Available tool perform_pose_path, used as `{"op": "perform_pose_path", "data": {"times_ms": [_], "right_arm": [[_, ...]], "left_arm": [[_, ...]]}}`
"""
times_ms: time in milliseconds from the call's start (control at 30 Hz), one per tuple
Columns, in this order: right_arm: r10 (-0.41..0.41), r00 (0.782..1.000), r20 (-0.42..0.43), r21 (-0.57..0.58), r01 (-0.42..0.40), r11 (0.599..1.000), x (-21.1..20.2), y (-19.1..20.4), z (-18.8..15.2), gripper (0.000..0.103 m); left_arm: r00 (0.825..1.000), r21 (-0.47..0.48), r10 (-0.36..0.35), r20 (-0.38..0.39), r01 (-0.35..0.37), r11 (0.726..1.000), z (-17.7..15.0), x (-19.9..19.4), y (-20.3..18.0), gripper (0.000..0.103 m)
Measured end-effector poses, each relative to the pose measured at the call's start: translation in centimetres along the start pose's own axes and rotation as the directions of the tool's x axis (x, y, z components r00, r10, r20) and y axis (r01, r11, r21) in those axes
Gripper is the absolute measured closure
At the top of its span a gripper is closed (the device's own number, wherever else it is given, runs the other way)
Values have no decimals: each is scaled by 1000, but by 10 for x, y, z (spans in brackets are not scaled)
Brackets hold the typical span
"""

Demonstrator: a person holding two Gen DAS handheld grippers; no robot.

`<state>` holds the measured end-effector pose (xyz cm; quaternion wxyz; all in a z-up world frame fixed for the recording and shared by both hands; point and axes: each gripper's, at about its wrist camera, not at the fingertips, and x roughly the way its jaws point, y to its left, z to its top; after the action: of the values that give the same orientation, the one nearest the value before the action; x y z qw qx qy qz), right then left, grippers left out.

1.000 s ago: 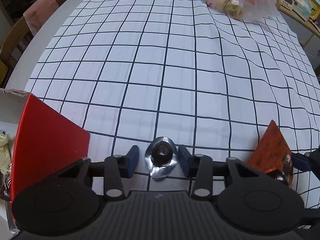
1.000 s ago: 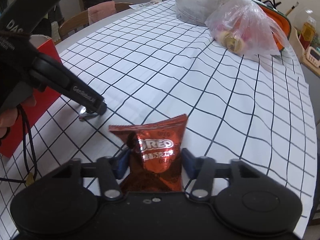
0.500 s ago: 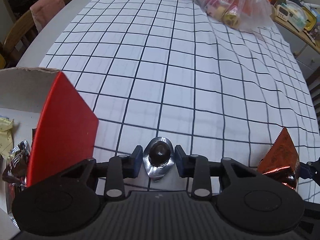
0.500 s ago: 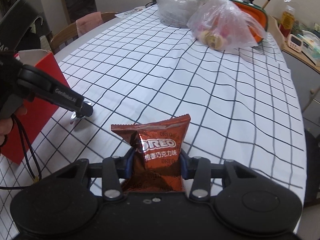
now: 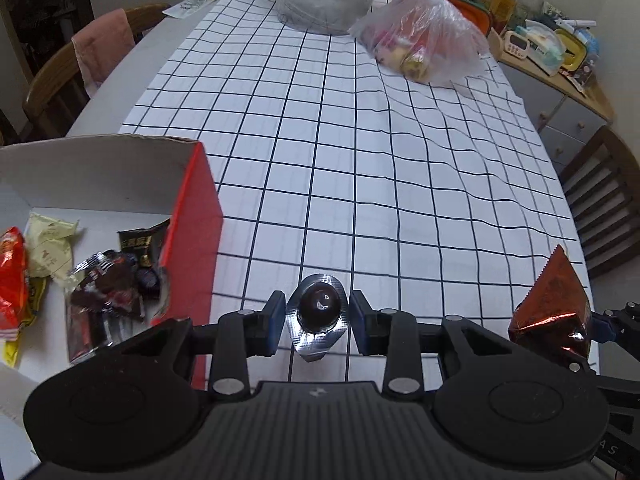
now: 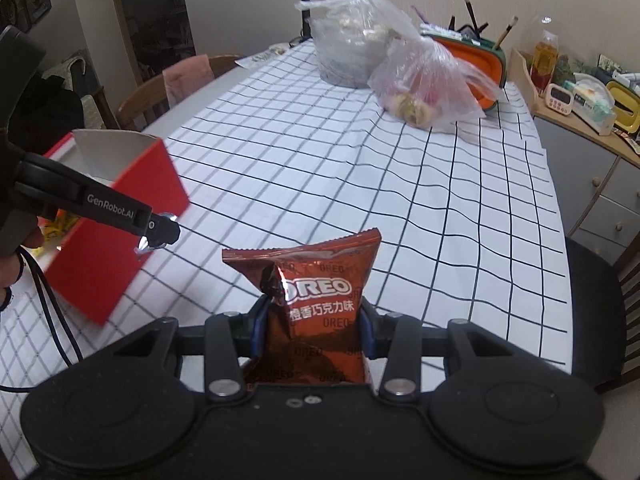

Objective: Organize snacks
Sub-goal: 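Carry the silver chocolate and brown Oreo bag into the box with both grippers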

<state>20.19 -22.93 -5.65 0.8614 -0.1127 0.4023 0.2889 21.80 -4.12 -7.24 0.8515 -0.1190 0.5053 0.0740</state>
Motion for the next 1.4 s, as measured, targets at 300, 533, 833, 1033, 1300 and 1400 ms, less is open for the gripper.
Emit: {"op": "perform_pose_path", "data": {"times_ms": [300, 533, 833, 1033, 1300, 1400], "right_arm": [[29, 998, 54, -29, -28, 999, -32, 50, 9, 62], [63, 995, 75, -65, -58, 996, -34, 103, 27, 62], [91, 992, 83, -92, -84, 992, -13, 169, 53, 62], [82, 994, 70, -95, -76, 993, 17, 206, 70, 62], [62, 998, 18, -98, -60, 993, 64, 245, 81, 62], [51, 999, -6, -92, -51, 994, 80, 253, 81, 62]], "left_arm": [[998, 23, -3, 61, 2, 1000, -18, -59, 25, 70], [995, 23, -6, 104, 4, 1000, -23, -94, 66, 70], [989, 0, 25, 143, -25, 1000, -18, -116, 143, 69], [988, -25, 57, 142, -54, 998, -8, -114, 197, 69], [991, -45, 100, 88, -96, 994, 3, -83, 255, 69], [992, -47, 107, 68, -104, 993, 6, -72, 269, 69]]}}
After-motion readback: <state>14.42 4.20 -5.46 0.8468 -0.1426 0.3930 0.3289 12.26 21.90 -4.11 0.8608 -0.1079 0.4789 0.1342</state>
